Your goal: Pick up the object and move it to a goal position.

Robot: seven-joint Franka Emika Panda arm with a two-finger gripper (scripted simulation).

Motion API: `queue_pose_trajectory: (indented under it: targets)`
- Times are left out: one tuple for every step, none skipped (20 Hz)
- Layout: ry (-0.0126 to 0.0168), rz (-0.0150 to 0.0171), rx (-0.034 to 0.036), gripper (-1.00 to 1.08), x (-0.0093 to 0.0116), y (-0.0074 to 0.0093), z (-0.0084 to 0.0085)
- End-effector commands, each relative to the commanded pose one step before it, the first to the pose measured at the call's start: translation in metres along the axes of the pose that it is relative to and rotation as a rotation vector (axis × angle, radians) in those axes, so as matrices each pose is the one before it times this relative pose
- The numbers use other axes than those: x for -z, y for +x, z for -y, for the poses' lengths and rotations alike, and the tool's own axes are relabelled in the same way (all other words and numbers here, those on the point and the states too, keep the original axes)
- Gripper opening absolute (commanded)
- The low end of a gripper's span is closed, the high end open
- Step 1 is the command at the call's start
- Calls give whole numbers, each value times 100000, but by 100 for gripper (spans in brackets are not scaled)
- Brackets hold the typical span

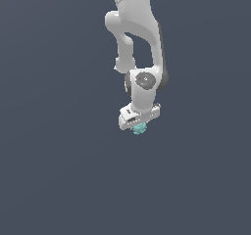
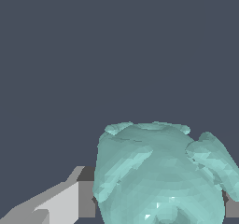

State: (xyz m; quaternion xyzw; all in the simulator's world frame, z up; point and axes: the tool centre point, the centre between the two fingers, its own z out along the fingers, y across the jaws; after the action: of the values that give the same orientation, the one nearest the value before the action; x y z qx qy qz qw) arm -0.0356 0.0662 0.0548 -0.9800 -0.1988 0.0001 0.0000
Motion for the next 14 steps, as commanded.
queue_pose_trajectory:
  targets:
    - [-49, -84, -76, -100, 973, -656, -752]
    - [0, 0, 0, -100, 469, -335, -351]
    - [0, 0, 0, -100, 513, -366, -384]
    - [0, 0, 0, -100, 557, -397, -417]
    - [0, 0, 0, -100, 603, -428, -450]
    - [0, 0, 0, -100, 650, -460, -484]
    - [0, 0, 0, -100, 698, -493, -519]
    - [0, 0, 0, -100, 747, -526, -554]
    - [0, 0, 0, -100, 793, -556, -587]
    - [0, 0, 0, -100, 833, -582, -616]
    - [42, -6, 25, -100, 863, -599, -633]
    - [0, 0, 0, -100, 891, -616, -655]
    - [43, -22, 4, -100, 910, -628, -670]
    - [43, -23, 4, -100, 917, -630, -674]
